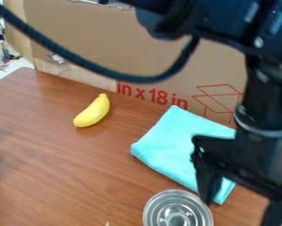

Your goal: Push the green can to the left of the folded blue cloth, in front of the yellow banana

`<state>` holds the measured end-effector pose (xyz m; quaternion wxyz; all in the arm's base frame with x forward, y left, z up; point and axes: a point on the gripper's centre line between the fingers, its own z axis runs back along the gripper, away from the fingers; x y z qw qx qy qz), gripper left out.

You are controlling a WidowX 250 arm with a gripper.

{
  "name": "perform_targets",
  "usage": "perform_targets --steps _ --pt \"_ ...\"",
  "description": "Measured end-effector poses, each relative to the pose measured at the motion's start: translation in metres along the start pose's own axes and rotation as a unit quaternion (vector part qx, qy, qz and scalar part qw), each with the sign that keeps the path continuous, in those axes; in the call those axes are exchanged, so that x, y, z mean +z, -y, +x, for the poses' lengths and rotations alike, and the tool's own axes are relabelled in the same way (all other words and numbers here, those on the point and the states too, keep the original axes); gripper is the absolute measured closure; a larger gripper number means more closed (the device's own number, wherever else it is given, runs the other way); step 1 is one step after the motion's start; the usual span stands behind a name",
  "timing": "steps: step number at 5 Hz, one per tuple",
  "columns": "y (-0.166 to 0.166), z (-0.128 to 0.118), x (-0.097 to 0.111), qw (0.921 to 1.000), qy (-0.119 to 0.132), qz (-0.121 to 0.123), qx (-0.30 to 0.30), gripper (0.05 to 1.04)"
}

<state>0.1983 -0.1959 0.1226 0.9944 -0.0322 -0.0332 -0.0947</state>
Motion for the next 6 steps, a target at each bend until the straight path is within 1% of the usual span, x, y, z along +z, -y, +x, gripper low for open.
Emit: perform_targets --steps 1,2,3,4,5,6 --pt "0.016 -0.011 -0.009 0.9998 -0.006 -0.005 -0.02 0.083" --pt "0.024 -0.018 -0.02 0.9995 -0.016 -0.015 -0.022 0.083" --pt "0.029 -0.021 -0.033 0.9988 -0.025 -0.027 -0.031 0.083" --pt "0.036 -0.019 -0.051 0.9975 -0.037 -0.038 -0.048 0.083" --pt "0.027 -0.031 -0.05 0.9959 -0.081 -0.016 -0.037 0.083" --pt "0.011 -0.038 -0.047 0.9923 -0.123 -0.002 -0.009 0.083"
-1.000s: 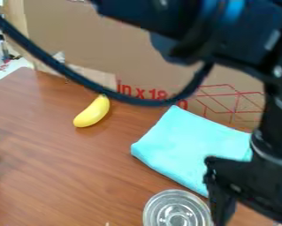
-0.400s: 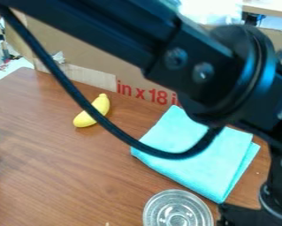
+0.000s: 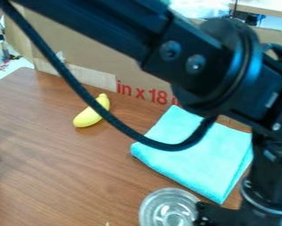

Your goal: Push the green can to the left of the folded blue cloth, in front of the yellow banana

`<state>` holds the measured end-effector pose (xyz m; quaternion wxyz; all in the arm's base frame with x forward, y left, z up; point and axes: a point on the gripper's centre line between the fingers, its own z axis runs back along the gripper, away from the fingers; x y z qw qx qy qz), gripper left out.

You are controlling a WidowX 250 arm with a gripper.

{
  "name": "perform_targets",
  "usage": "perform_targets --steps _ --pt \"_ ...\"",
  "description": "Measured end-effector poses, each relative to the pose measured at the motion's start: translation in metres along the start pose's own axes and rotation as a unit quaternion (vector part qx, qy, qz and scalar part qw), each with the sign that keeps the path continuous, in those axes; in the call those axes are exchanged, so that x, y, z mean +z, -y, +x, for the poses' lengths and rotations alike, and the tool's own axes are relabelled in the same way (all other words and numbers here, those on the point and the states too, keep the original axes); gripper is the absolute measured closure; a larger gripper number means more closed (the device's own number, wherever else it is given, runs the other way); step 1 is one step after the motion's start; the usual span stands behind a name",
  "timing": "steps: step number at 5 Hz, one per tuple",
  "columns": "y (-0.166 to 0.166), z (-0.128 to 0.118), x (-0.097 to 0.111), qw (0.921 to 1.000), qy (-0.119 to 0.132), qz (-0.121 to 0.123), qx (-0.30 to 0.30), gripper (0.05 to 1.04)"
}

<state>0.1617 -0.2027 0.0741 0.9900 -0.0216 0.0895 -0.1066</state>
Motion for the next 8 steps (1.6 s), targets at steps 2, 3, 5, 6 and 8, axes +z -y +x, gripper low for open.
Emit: perform_targets --steps 2,3,5,6,8 --pt "-0.047 -0.001 -0.002 0.9965 -0.05 -0.006 0.066 0.083" --pt "-0.069 -0.005 -0.004 0.996 -0.026 0.006 0.086 0.083" --pt "-0.114 0.005 -0.001 0.9895 0.074 0.003 0.124 0.083" --pt "-0.136 0.002 -0.002 0.9839 0.088 0.009 0.155 0.083" --pt "-0.177 -0.008 0.003 0.9688 0.101 0.007 0.226 0.083"
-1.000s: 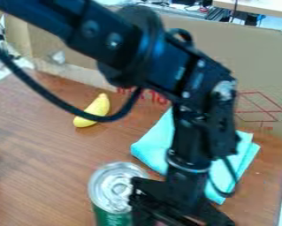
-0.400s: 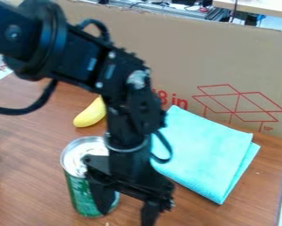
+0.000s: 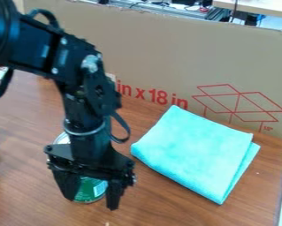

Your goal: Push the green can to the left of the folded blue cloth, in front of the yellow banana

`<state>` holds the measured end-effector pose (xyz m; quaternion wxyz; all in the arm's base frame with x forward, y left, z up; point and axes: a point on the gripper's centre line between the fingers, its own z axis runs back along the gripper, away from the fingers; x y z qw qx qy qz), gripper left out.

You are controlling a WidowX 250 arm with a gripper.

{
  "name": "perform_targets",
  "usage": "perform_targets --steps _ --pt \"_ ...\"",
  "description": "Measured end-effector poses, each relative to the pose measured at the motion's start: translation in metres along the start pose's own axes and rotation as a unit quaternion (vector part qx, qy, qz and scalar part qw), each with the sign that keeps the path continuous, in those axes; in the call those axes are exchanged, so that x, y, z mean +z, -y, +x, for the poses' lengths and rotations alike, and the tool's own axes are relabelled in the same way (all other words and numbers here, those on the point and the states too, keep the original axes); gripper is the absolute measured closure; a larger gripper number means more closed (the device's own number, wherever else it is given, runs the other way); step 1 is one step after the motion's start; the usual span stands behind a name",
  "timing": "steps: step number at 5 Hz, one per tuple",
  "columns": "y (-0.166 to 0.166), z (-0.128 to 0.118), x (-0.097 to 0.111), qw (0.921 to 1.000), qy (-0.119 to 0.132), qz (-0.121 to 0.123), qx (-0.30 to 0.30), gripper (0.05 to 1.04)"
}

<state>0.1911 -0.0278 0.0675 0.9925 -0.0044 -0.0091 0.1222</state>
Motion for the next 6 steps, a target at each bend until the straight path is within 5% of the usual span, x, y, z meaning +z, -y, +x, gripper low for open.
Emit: perform_targets --steps 1,2,3,4,6 --pt "-0.007 0.001 0.009 0.9998 0.016 -0.007 0.009 0.083" --pt "-0.007 -0.012 0.019 0.9999 0.0 -0.003 0.012 0.083" --pt "0.0 -0.034 0.037 0.9973 -0.068 0.028 -0.004 0.083" --pt "-0.004 -0.044 0.058 0.9955 -0.086 0.039 0.002 0.083" --pt "-0.015 -0.039 0.09 0.9972 -0.047 0.055 -0.019 0.083"
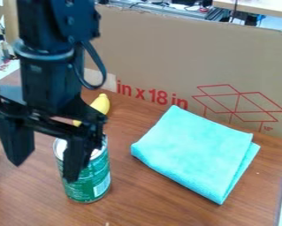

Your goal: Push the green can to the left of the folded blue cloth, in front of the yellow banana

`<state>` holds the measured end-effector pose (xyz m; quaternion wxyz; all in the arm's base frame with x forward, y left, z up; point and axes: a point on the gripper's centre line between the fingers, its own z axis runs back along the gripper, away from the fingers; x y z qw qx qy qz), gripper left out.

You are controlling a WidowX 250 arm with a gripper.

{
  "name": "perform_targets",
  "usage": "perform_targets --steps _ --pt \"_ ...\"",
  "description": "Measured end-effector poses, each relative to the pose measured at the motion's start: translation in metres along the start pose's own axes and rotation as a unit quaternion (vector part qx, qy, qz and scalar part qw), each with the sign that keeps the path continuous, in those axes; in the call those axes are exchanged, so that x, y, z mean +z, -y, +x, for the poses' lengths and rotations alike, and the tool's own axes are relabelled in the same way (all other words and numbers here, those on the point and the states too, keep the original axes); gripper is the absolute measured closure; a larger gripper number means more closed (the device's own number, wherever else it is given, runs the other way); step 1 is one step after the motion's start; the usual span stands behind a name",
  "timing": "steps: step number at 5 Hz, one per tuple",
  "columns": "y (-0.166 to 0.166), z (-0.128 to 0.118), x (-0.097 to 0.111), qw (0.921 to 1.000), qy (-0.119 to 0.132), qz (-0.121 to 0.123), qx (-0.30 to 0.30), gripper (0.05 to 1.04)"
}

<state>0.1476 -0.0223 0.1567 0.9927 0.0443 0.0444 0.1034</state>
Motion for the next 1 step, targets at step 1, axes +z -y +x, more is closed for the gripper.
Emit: perform_targets --steps 1 --pt "-0.016 -0.0012 0.0073 0.9998 0.018 -0.001 0.011 0.083"
